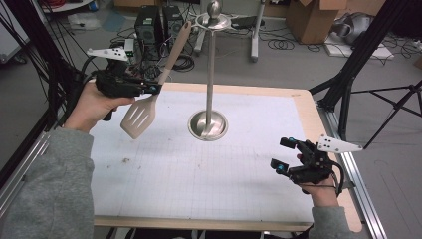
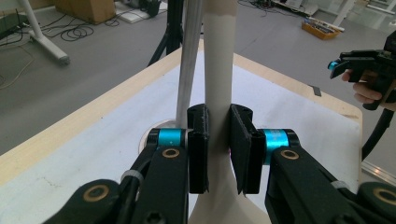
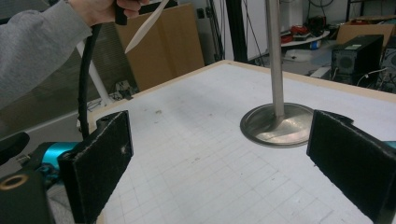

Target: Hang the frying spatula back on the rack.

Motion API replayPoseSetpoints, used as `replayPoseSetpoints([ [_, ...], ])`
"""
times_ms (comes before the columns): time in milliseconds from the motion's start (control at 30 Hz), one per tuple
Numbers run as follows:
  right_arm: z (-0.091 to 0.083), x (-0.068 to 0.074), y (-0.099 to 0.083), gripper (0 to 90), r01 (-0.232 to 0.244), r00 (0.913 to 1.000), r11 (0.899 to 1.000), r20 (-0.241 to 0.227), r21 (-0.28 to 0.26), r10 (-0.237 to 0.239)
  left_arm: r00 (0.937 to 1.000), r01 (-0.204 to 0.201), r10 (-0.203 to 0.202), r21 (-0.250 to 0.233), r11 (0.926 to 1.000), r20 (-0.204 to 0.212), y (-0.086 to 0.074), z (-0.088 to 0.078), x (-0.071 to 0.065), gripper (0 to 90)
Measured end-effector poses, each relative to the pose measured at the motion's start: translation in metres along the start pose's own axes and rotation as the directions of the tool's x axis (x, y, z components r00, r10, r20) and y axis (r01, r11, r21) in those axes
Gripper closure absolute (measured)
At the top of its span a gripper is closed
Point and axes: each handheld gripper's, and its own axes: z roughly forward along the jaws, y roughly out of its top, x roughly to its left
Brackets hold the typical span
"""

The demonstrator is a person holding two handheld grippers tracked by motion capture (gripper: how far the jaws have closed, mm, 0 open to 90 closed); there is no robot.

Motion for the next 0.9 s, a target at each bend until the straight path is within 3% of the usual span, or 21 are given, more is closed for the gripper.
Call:
replayPoseSetpoints([
  [400, -0.001, 0.000, 0.000, 6.0, -0.004, 1.0000, 1.000, 0.000, -0.001, 0.004, 1.0000, 0.003, -0.003, 0.014, 0.9999, 0.007, -0.001, 0.010, 0.002, 77.5],
  [900, -0.003, -0.001, -0.001, 6.0, -0.006, 1.0000, 1.000, 0.000, -0.010, 0.006, 0.9998, 0.006, -0.006, 0.029, 0.9996, 0.018, 0.000, 0.034, 0.001, 77.4],
])
